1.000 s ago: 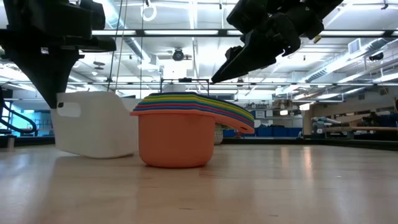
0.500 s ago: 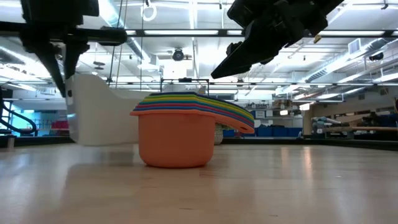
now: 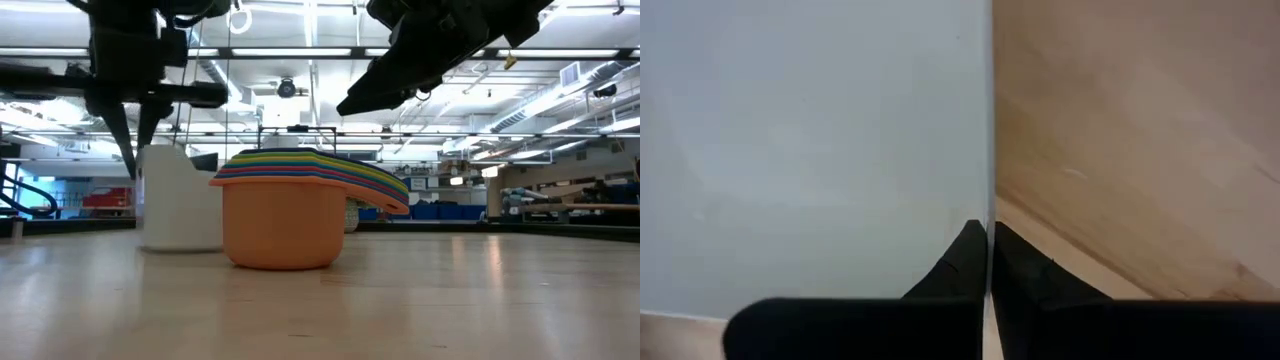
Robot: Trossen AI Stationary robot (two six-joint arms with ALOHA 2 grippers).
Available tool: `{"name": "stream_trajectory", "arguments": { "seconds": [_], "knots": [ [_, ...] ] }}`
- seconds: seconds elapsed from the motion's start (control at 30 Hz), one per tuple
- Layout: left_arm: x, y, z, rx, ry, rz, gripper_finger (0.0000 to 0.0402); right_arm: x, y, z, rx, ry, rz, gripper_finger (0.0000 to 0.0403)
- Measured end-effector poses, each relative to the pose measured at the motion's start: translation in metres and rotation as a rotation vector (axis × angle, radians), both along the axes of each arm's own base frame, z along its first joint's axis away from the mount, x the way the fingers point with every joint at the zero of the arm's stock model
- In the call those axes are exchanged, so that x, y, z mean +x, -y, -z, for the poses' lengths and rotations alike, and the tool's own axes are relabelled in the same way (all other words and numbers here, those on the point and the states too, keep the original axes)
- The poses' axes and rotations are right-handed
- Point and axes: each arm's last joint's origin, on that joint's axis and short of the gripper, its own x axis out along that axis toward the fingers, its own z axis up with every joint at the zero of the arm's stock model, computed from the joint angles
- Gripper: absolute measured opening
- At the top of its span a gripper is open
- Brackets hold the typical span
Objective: Nest measuring cups in basket
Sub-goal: Put the nested measuring cup into the white bin
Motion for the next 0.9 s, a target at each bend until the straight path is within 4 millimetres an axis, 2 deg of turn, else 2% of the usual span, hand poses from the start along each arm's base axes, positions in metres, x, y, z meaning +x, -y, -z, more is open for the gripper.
{"name": "stream_trajectory", "arguments": {
  "seconds": [0.2,0.3,0.67,0.9],
  "knots": [
    [-0.007,-0.013,-0.015,-0.036,0.035,0.059,0.0009,0.000,-0.003,0.000,-0.002,0.004,0.020,0.0250],
    [-0.012,-0.020,-0.016,-0.040,0.024,0.124,0.0009,0.000,-0.004,-0.001,0.013,0.009,0.030,0.0250],
    [-0.016,-0.039,0.003,0.002,-0.016,0.096,0.0011,0.000,-0.011,-0.003,0.013,0.039,0.047,0.0250],
    [-0.014,-0.039,0.003,0.009,0.017,0.048,0.0056,-0.001,-0.011,-0.002,0.014,0.030,0.044,0.0250]
  ]
}}
